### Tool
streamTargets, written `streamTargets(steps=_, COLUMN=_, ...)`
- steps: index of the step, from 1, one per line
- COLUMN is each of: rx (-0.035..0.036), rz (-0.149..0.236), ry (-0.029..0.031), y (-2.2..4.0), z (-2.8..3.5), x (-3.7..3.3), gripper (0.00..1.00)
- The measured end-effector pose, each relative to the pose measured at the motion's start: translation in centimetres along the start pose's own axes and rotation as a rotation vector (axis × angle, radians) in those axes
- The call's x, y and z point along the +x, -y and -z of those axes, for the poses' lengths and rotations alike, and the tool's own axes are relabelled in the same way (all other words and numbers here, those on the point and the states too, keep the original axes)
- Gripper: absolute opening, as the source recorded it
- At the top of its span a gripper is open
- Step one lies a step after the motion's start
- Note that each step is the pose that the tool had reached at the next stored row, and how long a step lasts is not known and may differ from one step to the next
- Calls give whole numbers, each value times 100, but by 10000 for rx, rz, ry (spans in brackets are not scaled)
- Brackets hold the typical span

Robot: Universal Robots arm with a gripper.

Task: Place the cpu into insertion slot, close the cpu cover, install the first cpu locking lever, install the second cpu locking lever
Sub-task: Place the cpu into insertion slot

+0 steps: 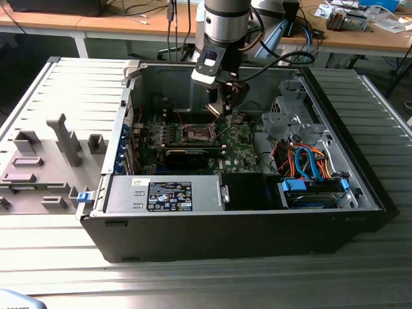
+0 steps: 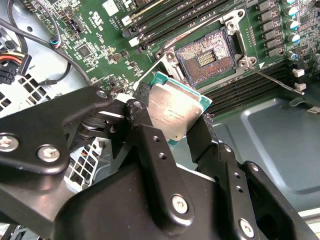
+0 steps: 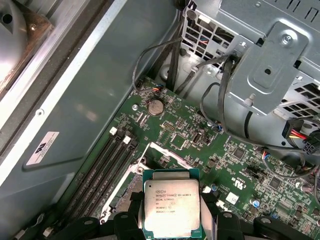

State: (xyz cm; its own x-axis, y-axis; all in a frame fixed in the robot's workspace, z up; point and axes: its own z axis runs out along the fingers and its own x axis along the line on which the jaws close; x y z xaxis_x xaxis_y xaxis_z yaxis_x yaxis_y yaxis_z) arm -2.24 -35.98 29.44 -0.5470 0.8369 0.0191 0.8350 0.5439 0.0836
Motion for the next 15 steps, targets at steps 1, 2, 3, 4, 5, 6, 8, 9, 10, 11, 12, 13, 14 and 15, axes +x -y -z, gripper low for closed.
streamTargets(steps=1, rx=0, rz=-5, ry=1, y=0, z=0, x=0, gripper=54)
streamTargets(steps=2, rx=-1, rz=-11, ry=1, y=0, z=0, x=0, gripper=54)
streamTargets(steps=3, rx=-1, rz=-17, ry=2, y=0, z=0, x=0, gripper=54)
streamTargets(steps=4, rx=-1, rz=-24, ry=2, y=0, z=0, x=0, gripper=54)
streamTargets(steps=5, rx=-1, rz=-31, ry=2, y=0, z=0, x=0, gripper=54)
streamTargets(steps=6, rx=-1, rz=-36, ry=3, y=0, z=0, x=0, gripper=54)
streamTargets(steps=8, rx=-2, rz=-58, ry=5, y=0, z=0, x=0, gripper=54)
streamTargets(steps=9, rx=-1, rz=-63, ry=5, y=0, z=0, x=0, gripper=54)
streamTargets(steps=10, rx=-2, rz=-68, ry=6, y=0, z=0, x=0, gripper=54)
streamTargets(steps=11, rx=-2, rz=-78, ry=6, y=0, z=0, x=0, gripper=54)
streamTargets(steps=12, rx=-2, rz=-85, ry=7, y=0, z=0, x=0, gripper=54)
streamTargets(steps=13, rx=-3, rz=-96, ry=8, y=0, z=0, x=0, gripper=54)
streamTargets(steps=14, rx=-3, rz=-103, ry=8, y=0, z=0, x=0, gripper=54)
streamTargets(steps=15, rx=-2, rz=-108, ry=9, y=0, z=0, x=0, gripper=54)
